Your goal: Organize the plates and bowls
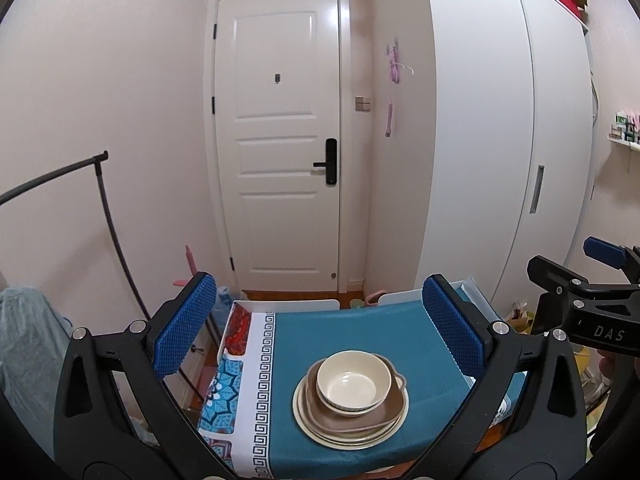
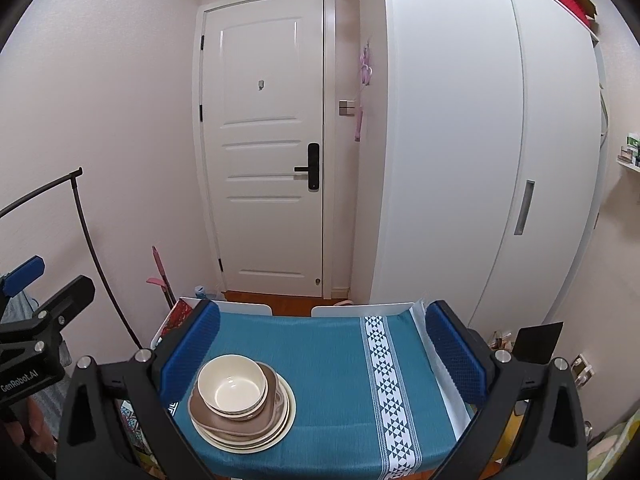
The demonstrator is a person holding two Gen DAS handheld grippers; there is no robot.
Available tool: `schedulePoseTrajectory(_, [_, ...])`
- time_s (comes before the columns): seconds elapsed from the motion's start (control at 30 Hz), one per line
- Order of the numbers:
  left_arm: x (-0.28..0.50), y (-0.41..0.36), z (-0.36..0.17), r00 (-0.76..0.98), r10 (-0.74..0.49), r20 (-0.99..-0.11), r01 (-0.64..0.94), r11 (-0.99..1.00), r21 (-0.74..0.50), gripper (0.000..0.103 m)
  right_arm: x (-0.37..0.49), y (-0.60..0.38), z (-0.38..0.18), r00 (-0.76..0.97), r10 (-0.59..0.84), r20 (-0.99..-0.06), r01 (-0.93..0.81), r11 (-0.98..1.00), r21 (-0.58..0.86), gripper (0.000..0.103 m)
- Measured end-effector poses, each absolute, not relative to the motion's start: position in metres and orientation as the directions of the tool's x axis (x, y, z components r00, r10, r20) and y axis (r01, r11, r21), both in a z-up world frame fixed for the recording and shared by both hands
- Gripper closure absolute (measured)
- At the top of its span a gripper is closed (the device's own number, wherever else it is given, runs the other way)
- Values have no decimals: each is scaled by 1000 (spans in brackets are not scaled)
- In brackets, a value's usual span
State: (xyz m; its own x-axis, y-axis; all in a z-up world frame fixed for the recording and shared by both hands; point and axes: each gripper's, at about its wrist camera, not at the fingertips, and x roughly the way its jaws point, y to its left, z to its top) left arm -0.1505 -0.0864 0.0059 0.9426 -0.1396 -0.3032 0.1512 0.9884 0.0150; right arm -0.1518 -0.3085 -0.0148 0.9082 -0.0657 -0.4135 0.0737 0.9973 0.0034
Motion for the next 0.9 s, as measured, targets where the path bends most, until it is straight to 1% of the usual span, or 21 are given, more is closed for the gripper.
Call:
schedulePoseTrajectory(0.47, [-151, -92, 7, 947, -142, -288, 156, 987, 25, 0, -151, -312, -14, 905, -79, -418, 88, 996, 3, 1])
schedulePoseTrajectory(0.67, [-155, -93, 6, 960, -115, -254, 130, 991, 42, 0, -150, -312, -15, 904, -76, -420, 87, 996, 6, 1])
schedulePoseTrajectory(0.9, [-148, -91, 3, 962, -100, -252, 113, 993, 37, 0, -143, -311, -18, 899, -75, -431, 88, 996, 10, 1])
